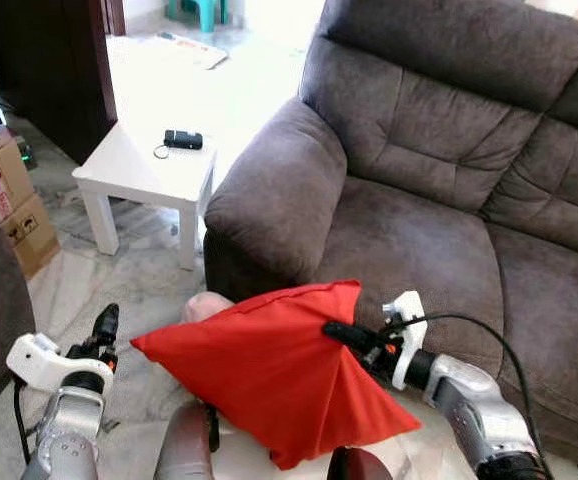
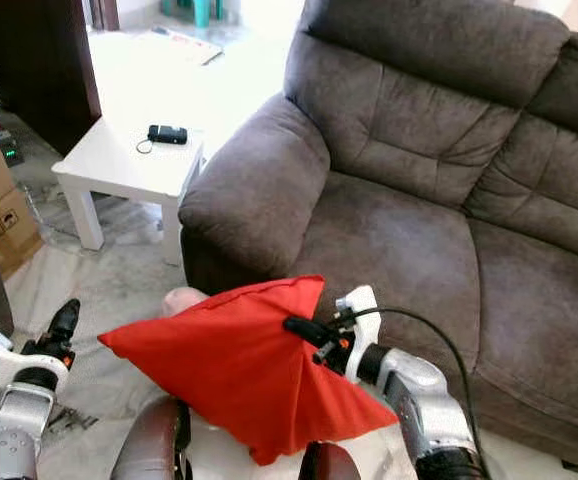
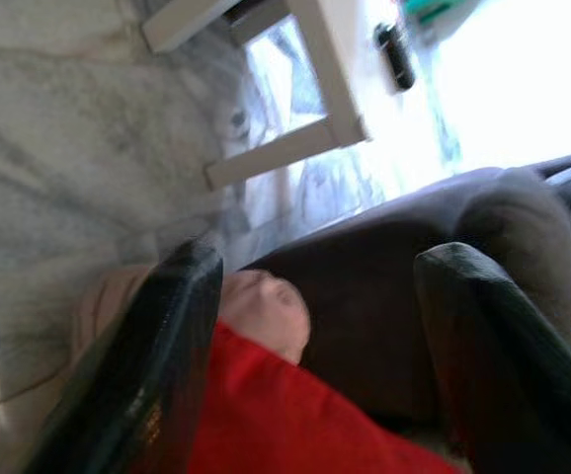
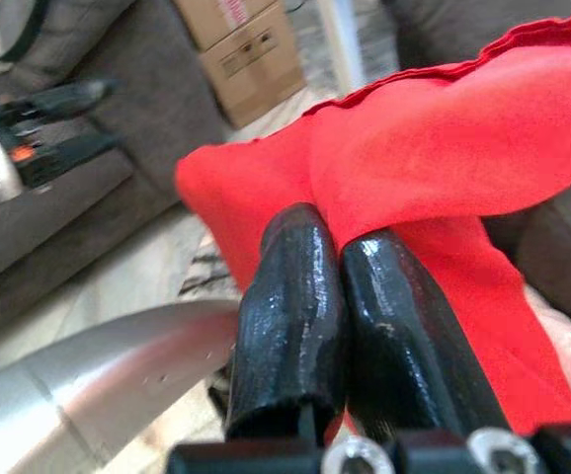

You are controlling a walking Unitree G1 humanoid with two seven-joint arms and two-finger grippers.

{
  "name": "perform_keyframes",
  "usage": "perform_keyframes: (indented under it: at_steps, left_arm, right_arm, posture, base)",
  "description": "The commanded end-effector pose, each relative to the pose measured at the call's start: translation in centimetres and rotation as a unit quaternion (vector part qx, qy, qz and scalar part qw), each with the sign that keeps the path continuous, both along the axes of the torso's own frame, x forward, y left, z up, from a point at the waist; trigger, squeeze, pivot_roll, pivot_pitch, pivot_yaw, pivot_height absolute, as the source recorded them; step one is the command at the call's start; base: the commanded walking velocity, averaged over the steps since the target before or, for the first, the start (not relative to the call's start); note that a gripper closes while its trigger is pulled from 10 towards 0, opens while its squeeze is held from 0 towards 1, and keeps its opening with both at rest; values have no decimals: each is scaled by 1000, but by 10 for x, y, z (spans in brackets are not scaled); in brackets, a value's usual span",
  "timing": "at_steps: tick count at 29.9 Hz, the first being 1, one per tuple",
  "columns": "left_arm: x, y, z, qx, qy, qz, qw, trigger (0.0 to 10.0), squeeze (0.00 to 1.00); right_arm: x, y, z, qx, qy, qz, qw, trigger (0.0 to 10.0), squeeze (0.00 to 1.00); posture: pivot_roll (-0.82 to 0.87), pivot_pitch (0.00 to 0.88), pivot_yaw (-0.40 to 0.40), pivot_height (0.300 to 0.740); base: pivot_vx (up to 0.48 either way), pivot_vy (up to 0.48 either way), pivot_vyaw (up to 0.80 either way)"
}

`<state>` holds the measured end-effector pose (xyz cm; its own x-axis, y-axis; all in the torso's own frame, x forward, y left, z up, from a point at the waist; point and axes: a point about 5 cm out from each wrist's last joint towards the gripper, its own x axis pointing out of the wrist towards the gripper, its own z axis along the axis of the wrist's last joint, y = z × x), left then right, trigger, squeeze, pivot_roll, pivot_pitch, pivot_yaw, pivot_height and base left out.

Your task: Move the pillow to the sofa from floor

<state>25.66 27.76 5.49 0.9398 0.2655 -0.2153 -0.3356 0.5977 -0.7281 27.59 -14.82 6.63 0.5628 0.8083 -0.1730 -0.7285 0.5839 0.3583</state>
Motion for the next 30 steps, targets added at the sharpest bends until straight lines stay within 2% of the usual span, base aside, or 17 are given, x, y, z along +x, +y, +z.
perform_keyframes:
  at_steps: [1,4,7,10,12,13,15,16,18,19,20,30]
  left_arm:
    - [2,-4,-7,-2,12,-9,1000,10000,1000]
    - [4,-3,-10,15,23,-17,999,10000,1000]
    - [6,-4,-10,72,50,-45,995,10000,1000]
    - [8,-3,0,134,57,-55,988,10000,1000]
    - [8,-1,2,144,58,-56,986,10000,1000]
    - [9,-1,6,163,57,-61,983,10000,337]
    - [9,-1,8,177,56,-64,981,10000,337]
    - [10,-1,12,198,57,-69,976,10000,0]
    - [10,-3,23,289,64,-102,950,10000,0]
    - [11,-6,26,320,61,-119,938,10000,0]
    - [11,-8,29,336,58,-129,931,10000,0]
    - [26,-19,40,358,43,-141,922,10000,0]
  right_arm:
    - [5,-5,22,13,-56,7,998,10000,0]
    - [7,-8,22,4,-56,-8,998,10000,0]
    - [12,-13,21,0,-58,-44,997,10000,0]
    - [15,-13,14,2,-50,-105,993,10000,0]
    - [15,-11,12,4,-48,-117,992,10000,0]
    - [16,-11,10,6,-45,-133,990,10000,0]
    - [16,-11,8,7,-43,-145,989,10000,0]
    - [17,-10,6,9,-39,-160,986,10000,0]
    - [18,-11,2,19,-31,-205,978,10000,0]
    - [19,-11,1,24,-31,-221,975,10000,0]
    - [19,-11,1,27,-31,-228,973,10000,0]
    - [23,-15,-1,34,-28,-282,958,10000,0]
  posture:
    - [210,0,-200,626]
    - [206,0,-193,626]
    - [203,0,-186,626]
    - [210,0,-149,626]
    - [210,0,-142,626]
    - [210,0,-130,626]
    - [210,0,-130,626]
    - [212,0,-112,626]
    - [211,0,-75,626]
    - [210,0,-72,626]
    - [210,0,-72,626]
    - [204,0,-44,626]
  base:
    - [0,0,0]
    - [0,0,0]
    - [0,0,0]
    - [0,0,0]
    - [0,0,0]
    - [0,0,0]
    - [0,0,0]
    - [0,0,0]
    - [0,0,0]
    - [0,0,0]
    - [0,0,0]
    - [248,-345,0]
